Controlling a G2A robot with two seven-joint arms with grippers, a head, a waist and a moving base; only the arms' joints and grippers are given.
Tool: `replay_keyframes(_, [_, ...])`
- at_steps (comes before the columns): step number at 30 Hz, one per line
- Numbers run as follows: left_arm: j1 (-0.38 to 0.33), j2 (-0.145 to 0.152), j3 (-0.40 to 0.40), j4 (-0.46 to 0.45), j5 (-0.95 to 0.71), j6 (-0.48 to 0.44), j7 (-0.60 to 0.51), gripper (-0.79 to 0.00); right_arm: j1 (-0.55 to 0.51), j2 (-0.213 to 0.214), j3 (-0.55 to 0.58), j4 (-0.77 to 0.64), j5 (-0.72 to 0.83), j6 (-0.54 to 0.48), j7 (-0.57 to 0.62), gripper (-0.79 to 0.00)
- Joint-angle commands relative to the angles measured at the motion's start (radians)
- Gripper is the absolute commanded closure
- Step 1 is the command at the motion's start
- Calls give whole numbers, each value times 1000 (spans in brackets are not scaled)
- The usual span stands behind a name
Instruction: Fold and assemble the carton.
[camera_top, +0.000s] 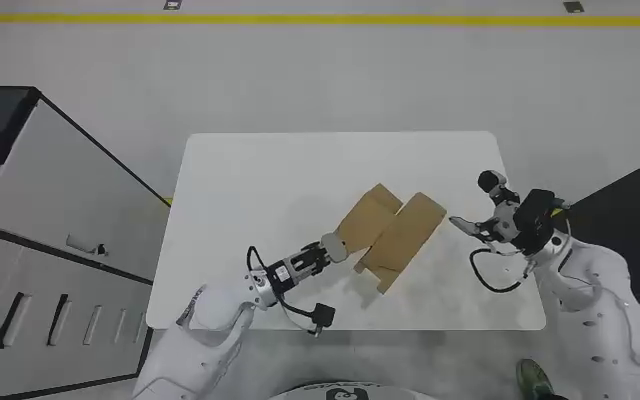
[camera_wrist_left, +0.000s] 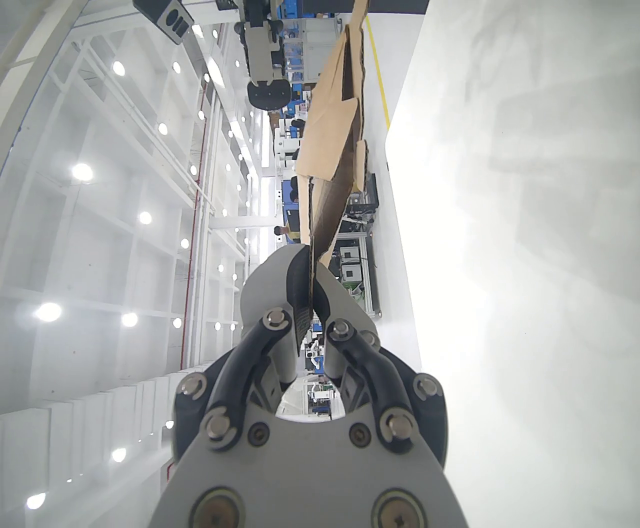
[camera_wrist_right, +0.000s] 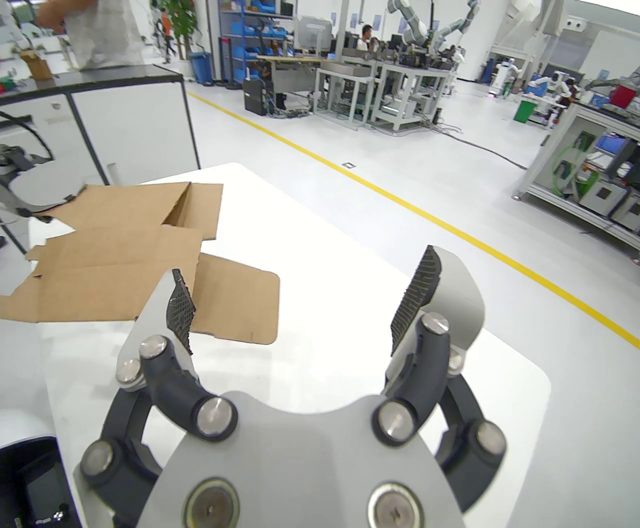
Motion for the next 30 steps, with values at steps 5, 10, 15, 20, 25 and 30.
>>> replay_keyframes(5, [-26,19,-29,3,27,-16,158,0,-6,49,-84,5,205,-8,90,-785])
replay_keyframes(10, [-30,27,-32,1,32,-27,166,0,6,111,-134,-17,398,-8,256,-785])
replay_keyframes(15, [-30,31,-32,5,43,-35,152,0,6,138,-168,-30,505,-8,346,-785])
replay_keyframes(20, [-30,31,-32,5,43,-35,152,0,6,138,-168,-30,505,-8,346,-785])
replay_keyframes(25, [-40,36,-28,17,44,-28,157,0,14,147,-236,17,745,-8,460,-785])
replay_keyframes(30, [-54,43,-26,27,49,-13,198,0,75,181,-289,59,1080,29,739,-785])
